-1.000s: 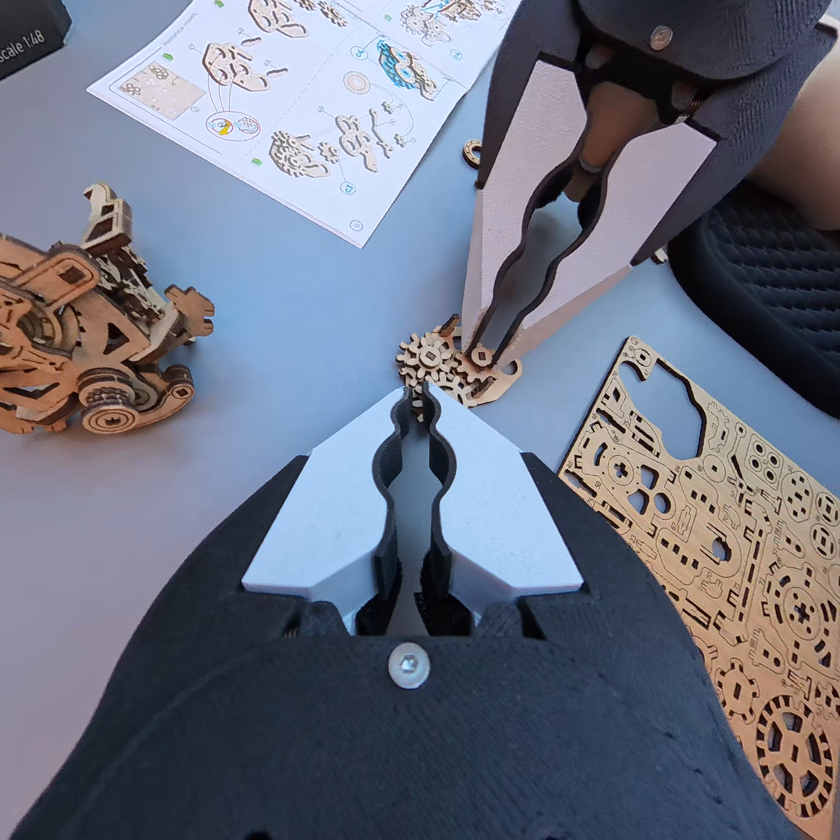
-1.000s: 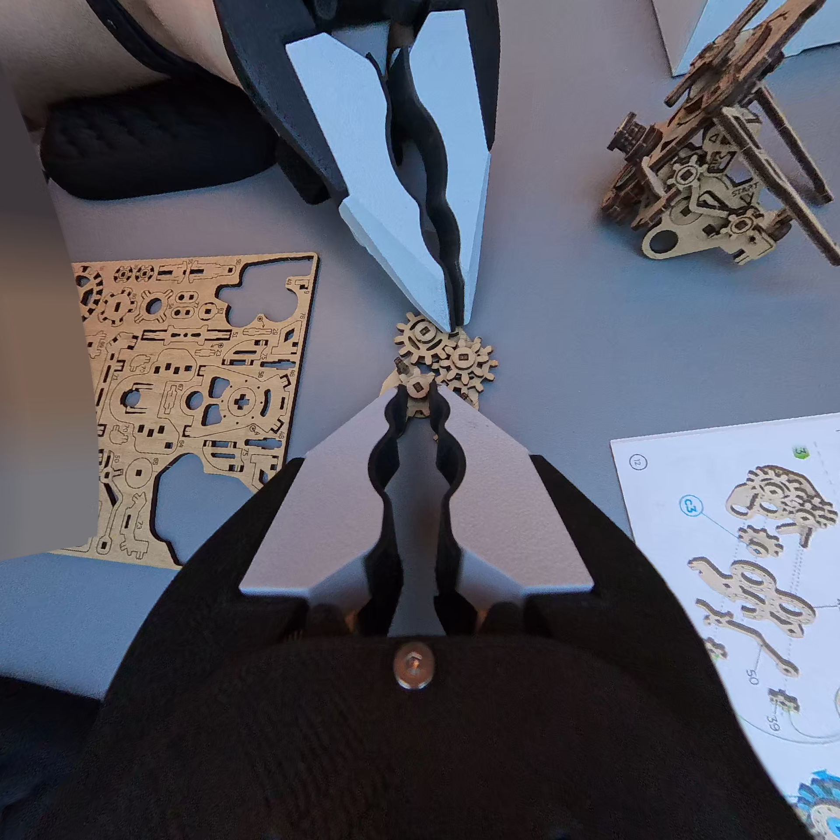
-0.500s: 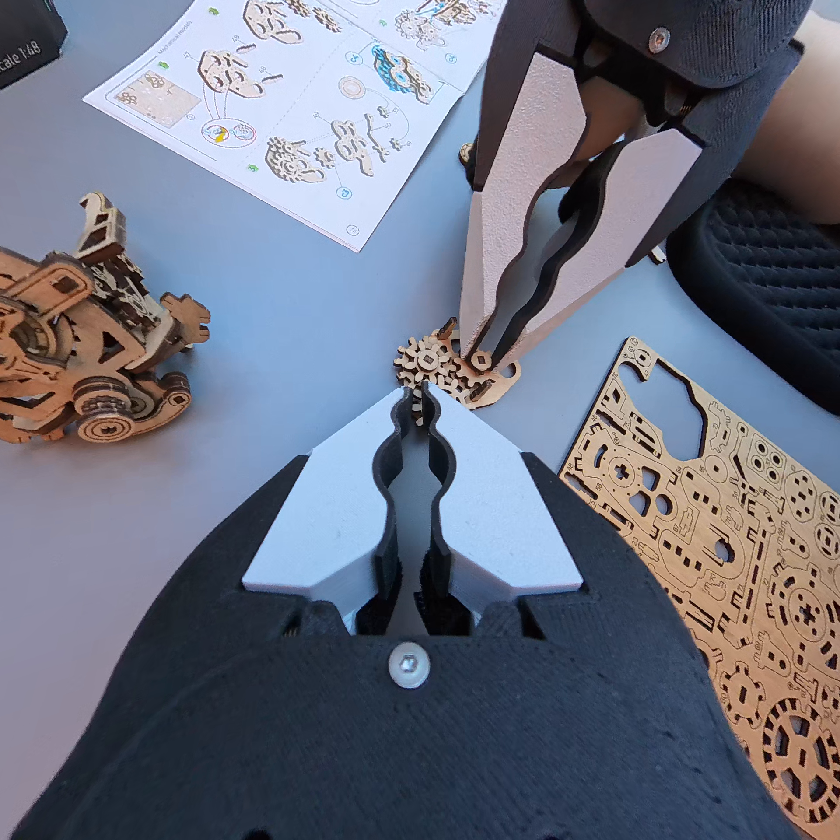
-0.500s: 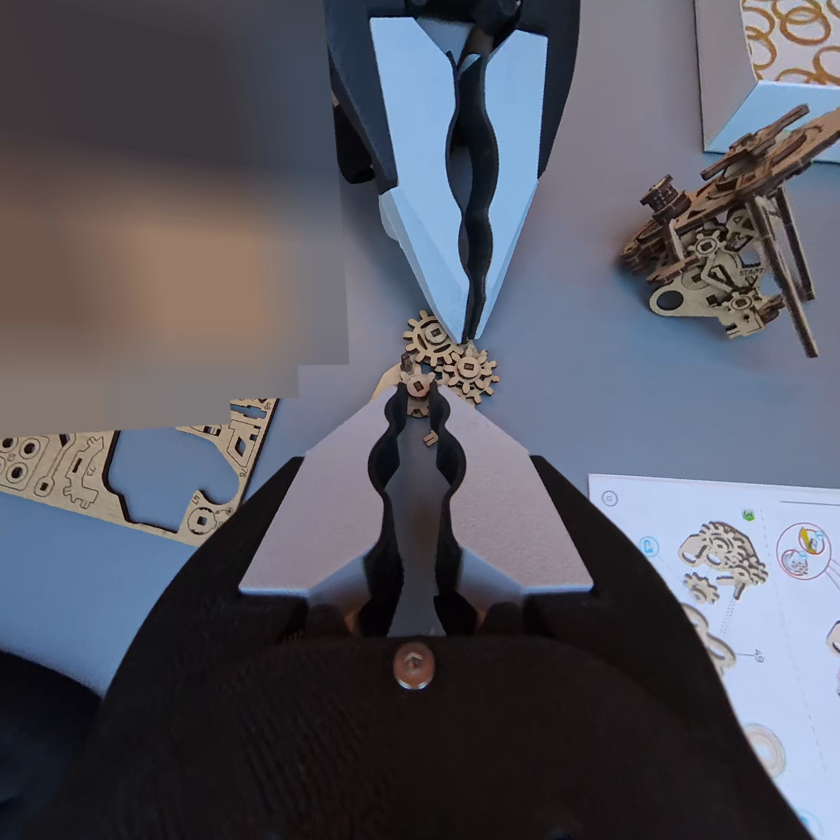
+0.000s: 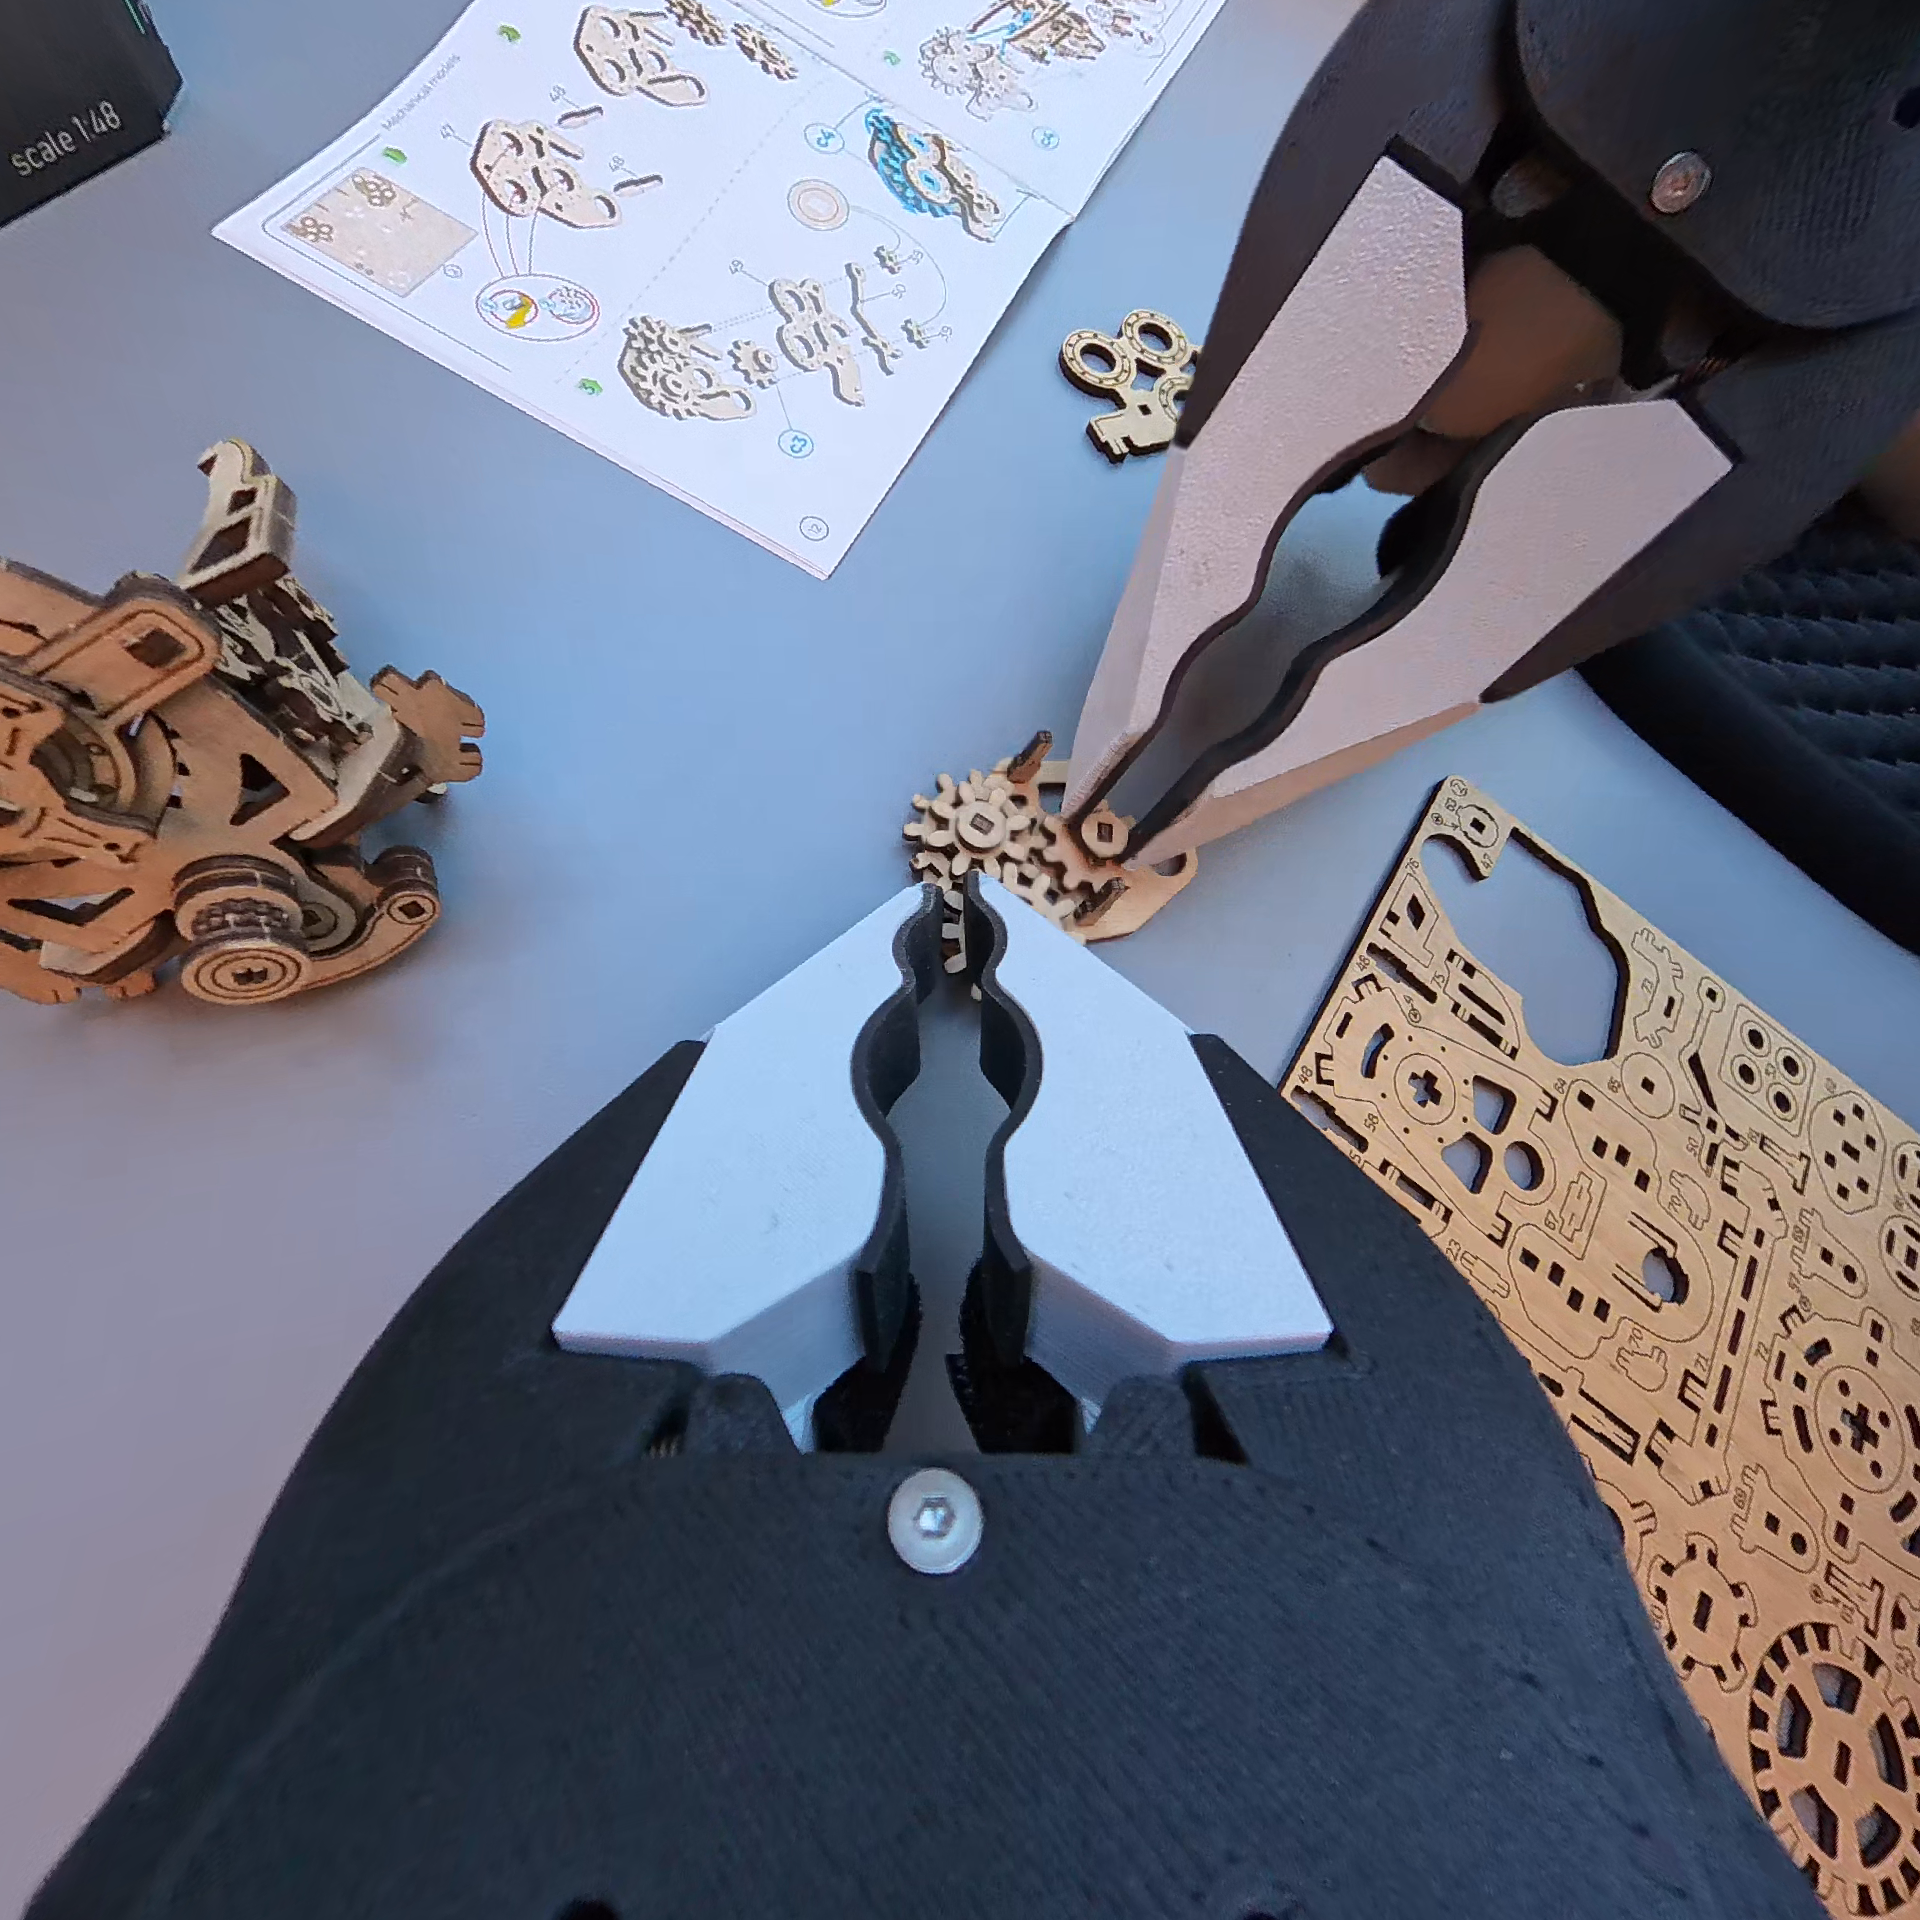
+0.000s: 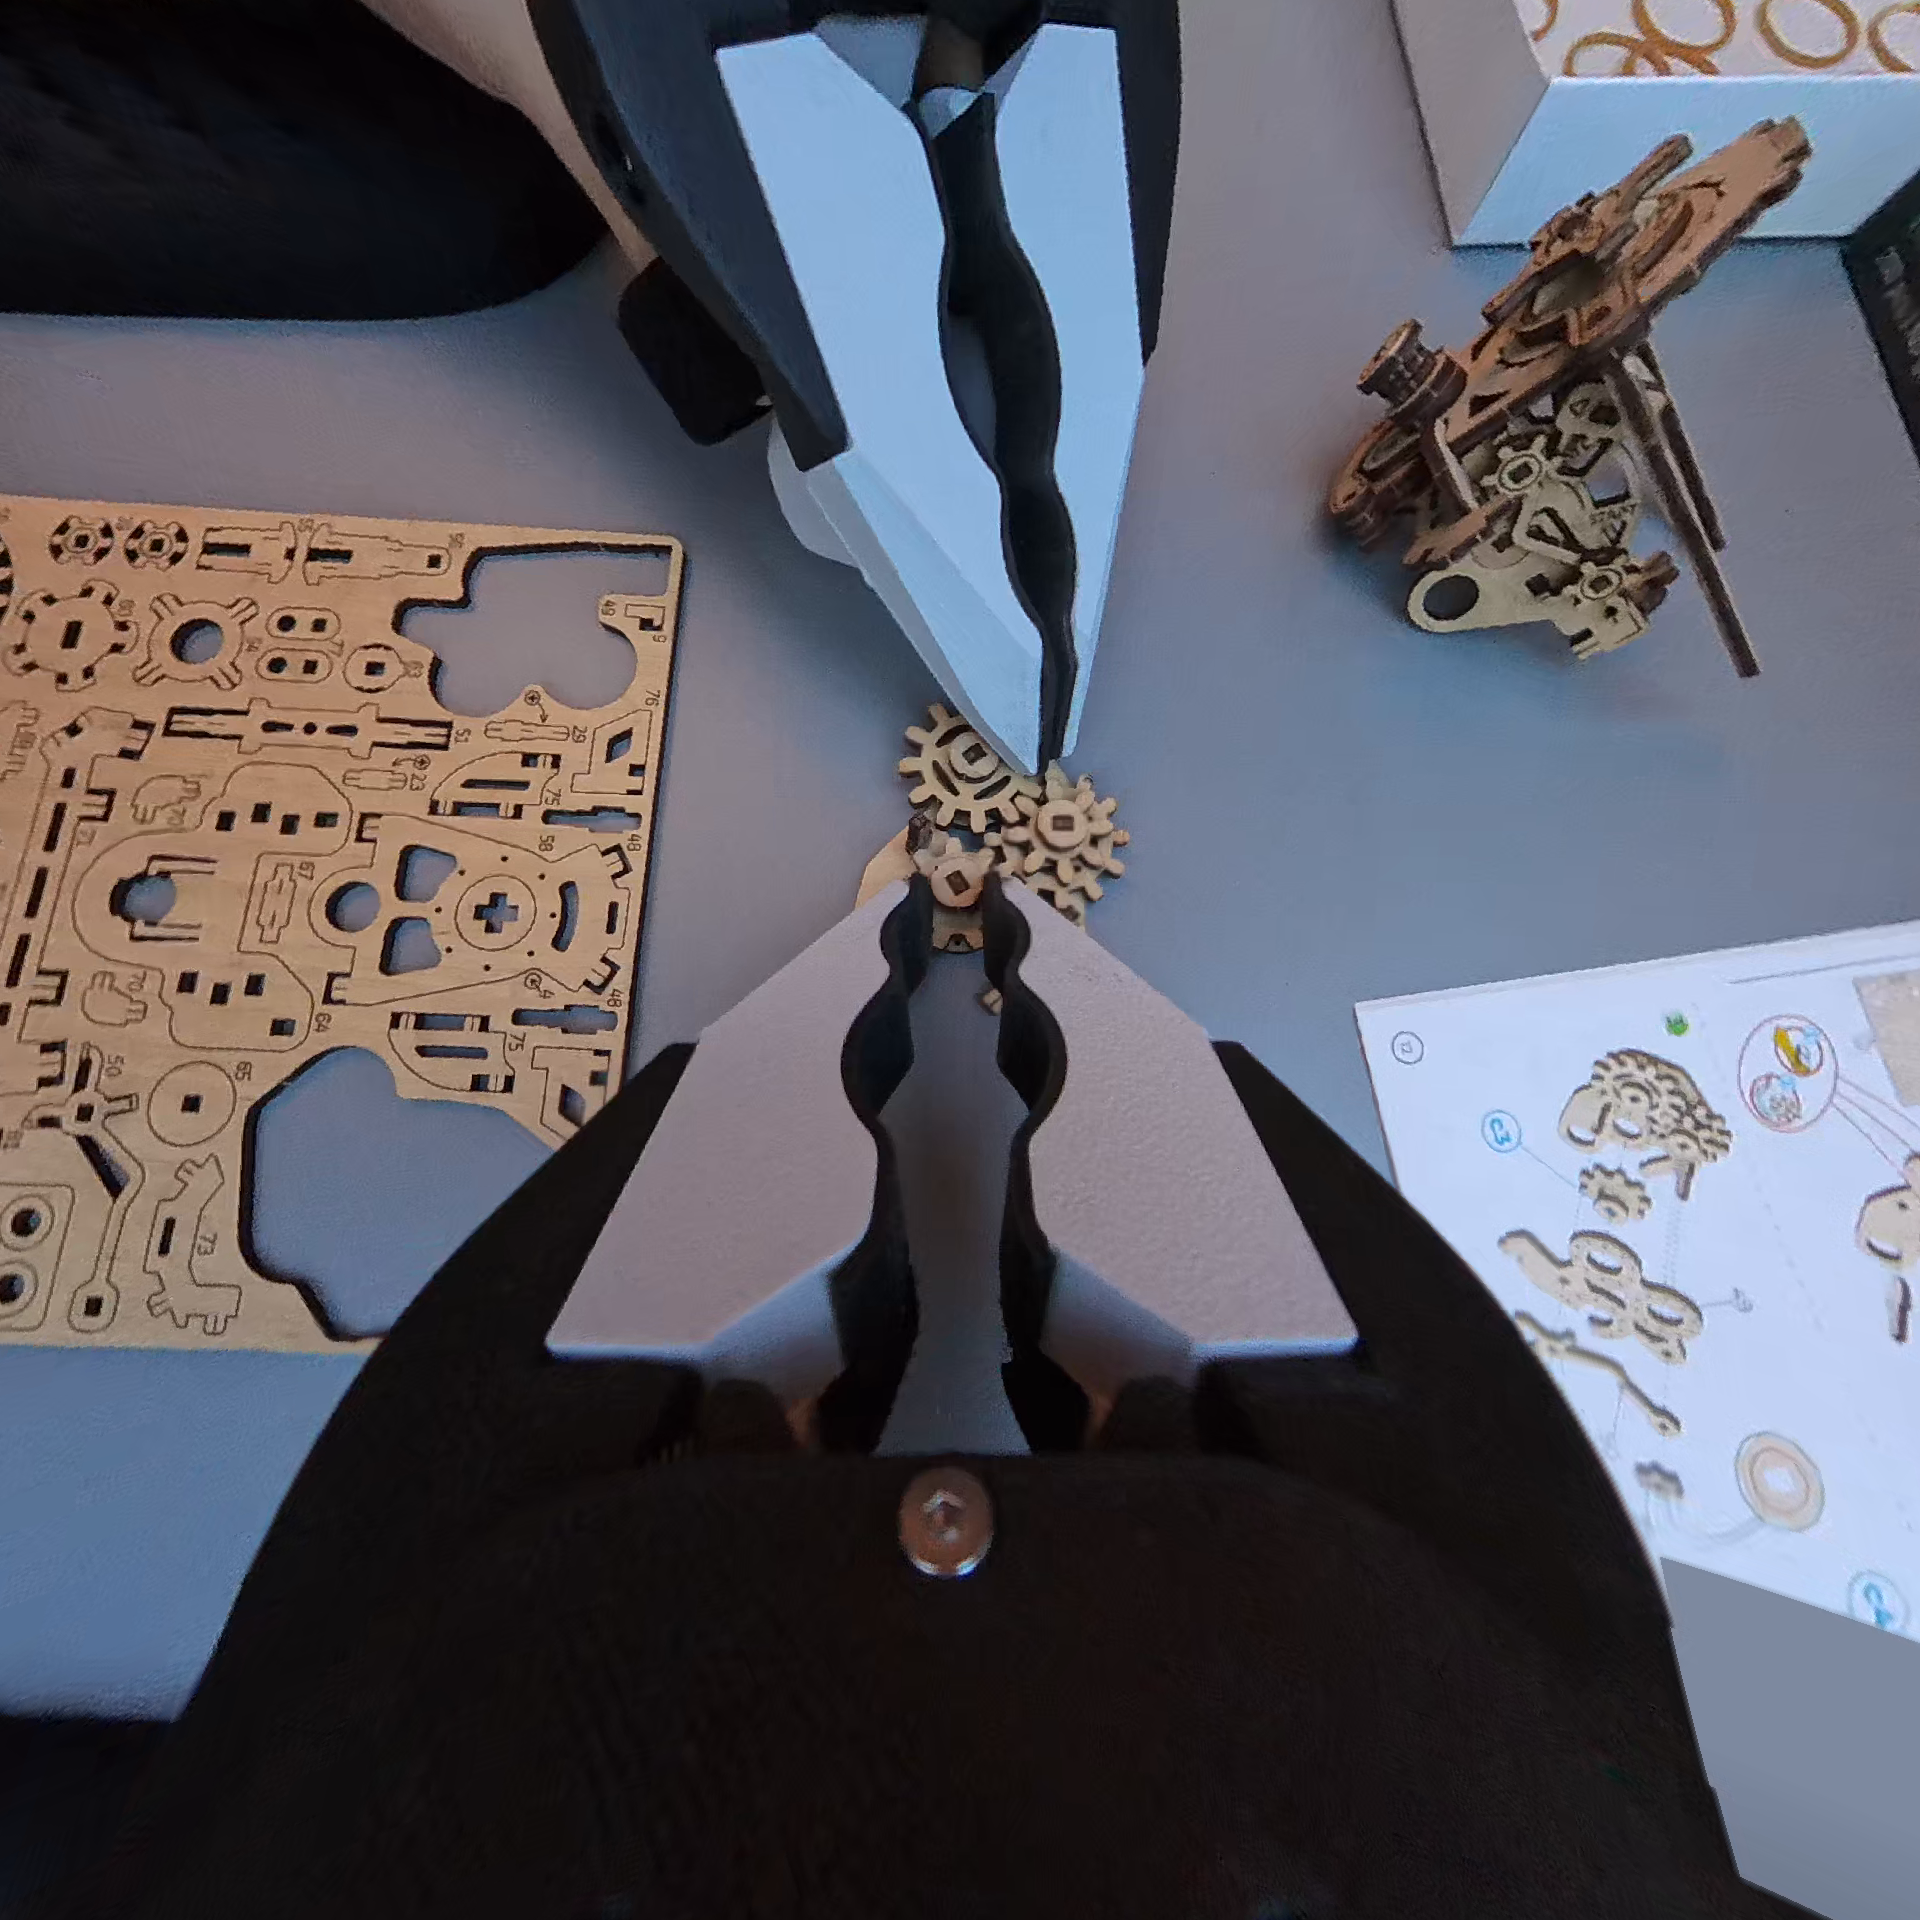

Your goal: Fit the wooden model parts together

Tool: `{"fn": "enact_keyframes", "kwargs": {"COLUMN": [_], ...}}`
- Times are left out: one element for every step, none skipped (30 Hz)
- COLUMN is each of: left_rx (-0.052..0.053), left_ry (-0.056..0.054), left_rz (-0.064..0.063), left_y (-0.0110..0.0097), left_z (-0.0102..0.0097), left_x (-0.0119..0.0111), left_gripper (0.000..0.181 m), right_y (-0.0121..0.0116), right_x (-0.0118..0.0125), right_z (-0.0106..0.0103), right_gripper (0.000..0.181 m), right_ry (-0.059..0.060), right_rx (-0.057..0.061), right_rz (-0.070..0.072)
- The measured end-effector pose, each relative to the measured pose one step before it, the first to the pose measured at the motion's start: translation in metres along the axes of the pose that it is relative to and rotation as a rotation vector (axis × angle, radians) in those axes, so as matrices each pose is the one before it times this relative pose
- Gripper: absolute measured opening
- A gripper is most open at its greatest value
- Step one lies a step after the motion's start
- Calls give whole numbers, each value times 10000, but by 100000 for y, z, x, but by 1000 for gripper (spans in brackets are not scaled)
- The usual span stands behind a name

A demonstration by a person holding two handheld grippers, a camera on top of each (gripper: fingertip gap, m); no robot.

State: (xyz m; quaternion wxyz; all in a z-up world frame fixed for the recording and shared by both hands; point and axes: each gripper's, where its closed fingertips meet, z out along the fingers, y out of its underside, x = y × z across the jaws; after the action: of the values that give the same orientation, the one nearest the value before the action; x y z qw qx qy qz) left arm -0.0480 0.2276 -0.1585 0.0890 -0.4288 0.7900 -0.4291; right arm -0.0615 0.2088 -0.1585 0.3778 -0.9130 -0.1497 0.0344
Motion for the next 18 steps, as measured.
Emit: {"fn": "enact_keyframes", "kwargs": {"left_rx": [6,-6,-7,3,4,2,4,-2,6,12,4,-5,-4,1,3,3,7,6], "left_ry": [6,11,14,11,17,25,22,13,5,-12,-36,-47,-40,-30,-23,-9,2,4], "left_rz": [13,14,2,-3,14,13,-23,-39,-28,-24,-5,25,46,29,-9,0,4,-32], "left_y": [-9,-5,1,-6,-9,4,0,6,-1,5,-2,6,1,-1,-5,2,-3,-5], "left_z": [21,-5,-1,12,2,1,12,-11,3,-2,0,-5,-10,10,-2,-3,-1,3], "left_x": [-2,2,-1,-5,0,2,1,-12,3,2,-3,-3,8,10,4,-7,6,-9], "left_gripper": [1,2,1,1,2,2,1,1,1,1,1,1,1,1,1,1,1,1], "right_y": [19,12,34,18,19,19,-10,18,24,10,-14,-27,-1,-7,-26,-25,-3,3], "right_x": [-1,-9,37,-1,-1,33,6,0,9,-6,11,24,-4,6,11,3,13,19], "right_z": [1,0,5,-7,-4,2,7,3,-6,-9,-7,-13,-12,-19,3,17,0,1], "right_gripper": [9,9,9,9,9,9,9,9,9,9,9,9,9,9,9,9,9,9], "right_ry": [-485,-554,-544,-412,-172,-69,-13,145,262,347,433,467,452,412,347,262,157,59], "right_rx": [-46,-56,-16,-41,-28,-92,-138,-111,-31,48,148,217,218,177,114,56,27,13], "right_rz": [67,26,24,251,-182,-355,130,185,116,76,-5,107,120,44,66,107,109,359]}}
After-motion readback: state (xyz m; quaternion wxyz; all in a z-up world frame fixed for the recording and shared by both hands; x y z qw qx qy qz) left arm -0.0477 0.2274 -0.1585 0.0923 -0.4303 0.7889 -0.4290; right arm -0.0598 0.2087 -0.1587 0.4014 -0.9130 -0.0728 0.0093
